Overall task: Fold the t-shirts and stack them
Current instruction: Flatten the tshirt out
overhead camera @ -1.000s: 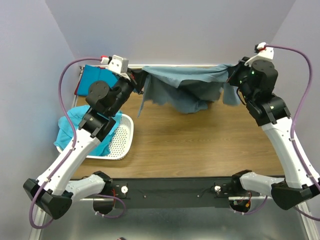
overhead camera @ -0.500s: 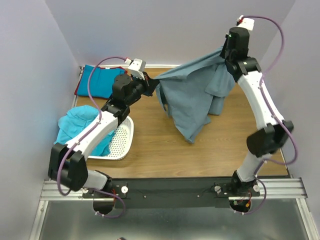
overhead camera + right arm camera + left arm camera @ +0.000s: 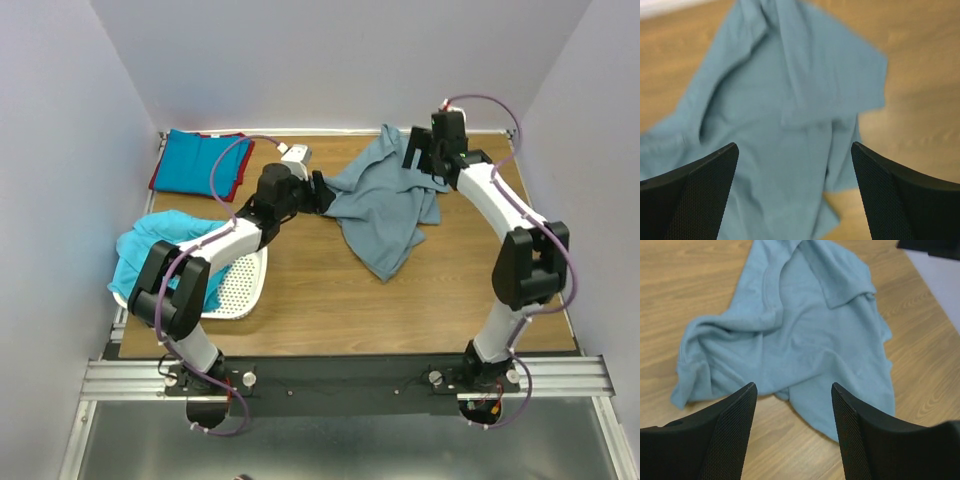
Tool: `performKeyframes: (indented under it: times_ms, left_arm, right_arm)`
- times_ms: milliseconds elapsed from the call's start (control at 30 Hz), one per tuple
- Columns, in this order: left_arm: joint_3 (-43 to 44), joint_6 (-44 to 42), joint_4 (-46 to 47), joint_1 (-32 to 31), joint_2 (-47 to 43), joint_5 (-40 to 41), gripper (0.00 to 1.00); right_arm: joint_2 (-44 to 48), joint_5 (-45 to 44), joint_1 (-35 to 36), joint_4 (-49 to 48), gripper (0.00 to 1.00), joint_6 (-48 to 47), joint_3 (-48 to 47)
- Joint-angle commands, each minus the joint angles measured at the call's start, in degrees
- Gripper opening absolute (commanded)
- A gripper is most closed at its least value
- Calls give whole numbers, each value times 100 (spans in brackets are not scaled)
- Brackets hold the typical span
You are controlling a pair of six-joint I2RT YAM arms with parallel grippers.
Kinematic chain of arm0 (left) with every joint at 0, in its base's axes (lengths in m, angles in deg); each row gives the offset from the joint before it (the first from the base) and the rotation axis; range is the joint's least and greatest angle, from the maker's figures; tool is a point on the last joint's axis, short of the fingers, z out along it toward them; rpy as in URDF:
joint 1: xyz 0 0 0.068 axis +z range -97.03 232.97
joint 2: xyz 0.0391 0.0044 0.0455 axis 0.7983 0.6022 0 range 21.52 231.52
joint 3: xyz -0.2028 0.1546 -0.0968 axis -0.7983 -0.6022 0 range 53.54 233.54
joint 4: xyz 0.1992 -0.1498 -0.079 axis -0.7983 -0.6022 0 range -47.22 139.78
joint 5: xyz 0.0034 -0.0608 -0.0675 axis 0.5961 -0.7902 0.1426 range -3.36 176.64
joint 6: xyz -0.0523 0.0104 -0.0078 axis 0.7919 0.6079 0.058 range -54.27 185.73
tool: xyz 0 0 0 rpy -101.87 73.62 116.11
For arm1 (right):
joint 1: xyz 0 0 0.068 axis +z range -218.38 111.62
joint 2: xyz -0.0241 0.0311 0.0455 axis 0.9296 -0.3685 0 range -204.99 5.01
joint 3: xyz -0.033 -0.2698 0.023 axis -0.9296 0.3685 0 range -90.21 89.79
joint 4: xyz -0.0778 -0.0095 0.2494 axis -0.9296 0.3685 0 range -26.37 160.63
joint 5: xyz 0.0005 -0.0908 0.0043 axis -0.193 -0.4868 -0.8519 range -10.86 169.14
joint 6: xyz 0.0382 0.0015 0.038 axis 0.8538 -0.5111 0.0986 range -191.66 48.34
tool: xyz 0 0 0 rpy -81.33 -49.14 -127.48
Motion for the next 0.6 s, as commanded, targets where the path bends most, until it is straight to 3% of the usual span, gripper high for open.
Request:
performKeyframes:
  times_ms: [0,200,567]
  left_arm:
    - [-358,-90,167,-37,12,613,70]
    - [-807,-81,299,-64,64,965,70]
    - [-114,-265,325,-63,793,1124,73]
  right_arm:
    - [772,1010,30,-550,100,445,1421]
    - [1784,1231,135,-893,100,876,3251]
    - [1819,1617,170,-1289,100,1122,4405]
